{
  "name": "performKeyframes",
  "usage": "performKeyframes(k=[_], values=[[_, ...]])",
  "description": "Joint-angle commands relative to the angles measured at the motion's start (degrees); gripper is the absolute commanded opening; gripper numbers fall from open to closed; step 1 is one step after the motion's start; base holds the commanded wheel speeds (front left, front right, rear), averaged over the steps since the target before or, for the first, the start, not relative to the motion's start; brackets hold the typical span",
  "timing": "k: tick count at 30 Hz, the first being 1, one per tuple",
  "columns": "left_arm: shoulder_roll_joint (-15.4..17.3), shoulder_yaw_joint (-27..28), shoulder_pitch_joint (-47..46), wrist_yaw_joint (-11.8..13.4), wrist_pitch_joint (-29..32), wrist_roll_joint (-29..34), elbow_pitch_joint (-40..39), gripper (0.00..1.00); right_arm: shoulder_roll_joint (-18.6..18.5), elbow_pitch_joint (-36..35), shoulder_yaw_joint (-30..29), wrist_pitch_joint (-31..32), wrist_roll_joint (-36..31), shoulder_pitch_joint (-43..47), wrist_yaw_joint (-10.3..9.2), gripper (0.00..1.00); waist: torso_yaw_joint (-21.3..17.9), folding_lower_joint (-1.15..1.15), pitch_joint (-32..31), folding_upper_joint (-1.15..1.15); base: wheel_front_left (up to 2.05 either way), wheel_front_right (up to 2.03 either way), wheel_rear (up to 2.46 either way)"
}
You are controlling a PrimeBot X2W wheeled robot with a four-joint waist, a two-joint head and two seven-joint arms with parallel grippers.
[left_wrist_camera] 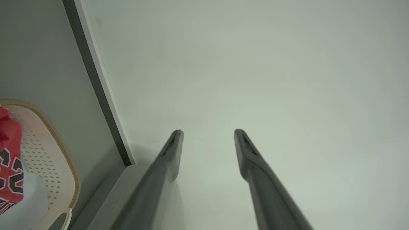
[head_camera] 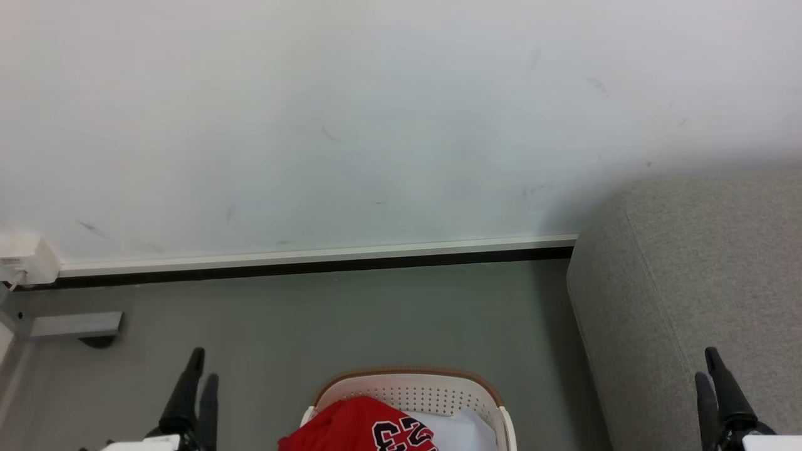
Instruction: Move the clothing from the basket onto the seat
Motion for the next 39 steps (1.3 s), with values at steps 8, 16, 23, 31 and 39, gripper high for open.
performKeyframes(k=[8,16,23,31,39], values=[[-0.13,-0.38,0.8,-0.01,-1.96,1.53,1.3,1.0,0.17,0.93,1.89,-1.97,-1.96,0.34,-0.01,1.0,0.15,0.0,0.02,0.0,0.0,0.0,0.0],[0.0,0.08,0.76,0.33,-4.16,6.49,1.72,1.0,0.04,0.45,3.32,-4.18,-9.29,-0.11,-0.01,1.0,0.34,0.0,0.06,0.0,0.0,0.0,0.0],[0.11,-0.05,1.11,1.06,-5.95,12.88,0.58,1.0,-0.07,-1.03,4.53,-5.93,-18.51,-0.43,-0.02,1.0,0.5,0.0,0.1,0.0,0.0,0.0,0.0],[0.22,-0.77,1.76,2.13,-7.75,20.84,-1.04,1.0,-0.18,-2.04,6.78,-7.81,-29.59,-0.6,-0.03,1.0,0.69,0.0,0.09,0.0,0.0,0.0,0.0],[0.31,-1.64,2.63,2.54,-9.52,30.17,-3.08,1.0,-0.29,-2.38,8.79,-9.5,-39.51,-0.68,-0.04,1.0,0.87,0.0,0.13,0.0,0.0,0.0,0.0]])
